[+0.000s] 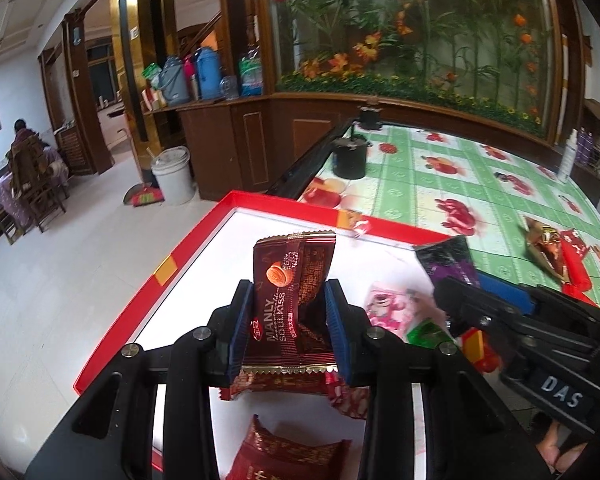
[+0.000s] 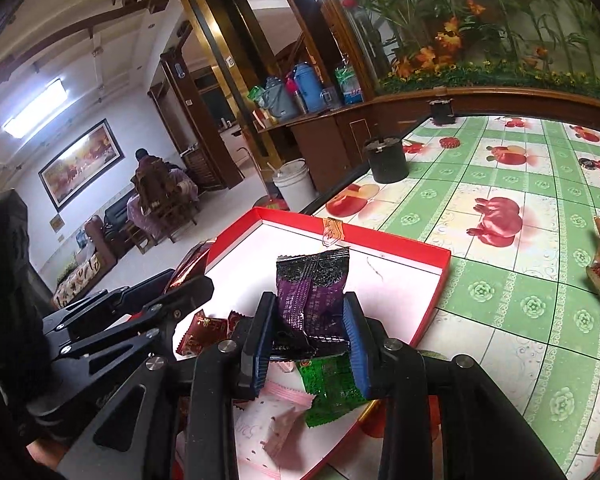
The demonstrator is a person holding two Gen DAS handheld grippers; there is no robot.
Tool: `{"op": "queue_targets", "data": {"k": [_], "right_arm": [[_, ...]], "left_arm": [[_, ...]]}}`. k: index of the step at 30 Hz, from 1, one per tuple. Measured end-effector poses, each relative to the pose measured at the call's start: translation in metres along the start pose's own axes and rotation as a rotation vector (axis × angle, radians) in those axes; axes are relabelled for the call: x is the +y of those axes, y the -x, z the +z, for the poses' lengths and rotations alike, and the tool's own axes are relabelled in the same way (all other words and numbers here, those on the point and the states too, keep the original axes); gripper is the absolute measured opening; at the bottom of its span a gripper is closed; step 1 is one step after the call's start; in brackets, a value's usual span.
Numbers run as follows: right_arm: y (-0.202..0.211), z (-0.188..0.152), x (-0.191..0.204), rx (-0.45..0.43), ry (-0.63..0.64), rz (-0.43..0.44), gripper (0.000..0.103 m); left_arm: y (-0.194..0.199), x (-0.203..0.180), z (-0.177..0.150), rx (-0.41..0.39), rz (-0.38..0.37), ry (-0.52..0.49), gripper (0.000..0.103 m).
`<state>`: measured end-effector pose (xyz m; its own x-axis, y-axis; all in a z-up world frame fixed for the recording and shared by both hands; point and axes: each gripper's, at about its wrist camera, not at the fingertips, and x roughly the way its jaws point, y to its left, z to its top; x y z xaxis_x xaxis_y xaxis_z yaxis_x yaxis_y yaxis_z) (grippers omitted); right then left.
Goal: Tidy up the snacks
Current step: 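Carry the brown and purple packets over the white tray and open both tools, then move the right tool to a red gold-lettered packet and grasp it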
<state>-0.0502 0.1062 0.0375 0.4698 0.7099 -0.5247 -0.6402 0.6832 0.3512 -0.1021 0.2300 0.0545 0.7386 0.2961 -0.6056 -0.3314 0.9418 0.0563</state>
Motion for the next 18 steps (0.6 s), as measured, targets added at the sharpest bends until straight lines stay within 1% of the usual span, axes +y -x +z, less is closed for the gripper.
{"op": "queue_targets", "data": {"k": [6,7,9,13,18], "right_arm": [[-0.001,-0.001,0.002,0.019,0.004,0.020,0.038],[0.000,-0.001,0.003,0.012,0.007,0.021,0.038],[0.005,0.000,0.001,-0.003,0.002,0.023,0.043],[0.018,0.003,-0.010,-0.053,-0.042,0.004,0.043],[0.030,0.007,-0.028,-0.069,-0.088,-0.018,0.043]], "left_arm": [[0.000,0.004,-0.002,0.004,0.028,0.013,0.035],[0.001,0.004,-0.002,0.005,0.030,0.015,0.036],[0.000,0.004,-0.001,0.003,0.030,0.019,0.036],[0.001,0.001,0.001,0.002,0.023,0.007,0.036],[0.008,-0.018,0.001,-0.007,-0.004,-0.042,0.036]]}}
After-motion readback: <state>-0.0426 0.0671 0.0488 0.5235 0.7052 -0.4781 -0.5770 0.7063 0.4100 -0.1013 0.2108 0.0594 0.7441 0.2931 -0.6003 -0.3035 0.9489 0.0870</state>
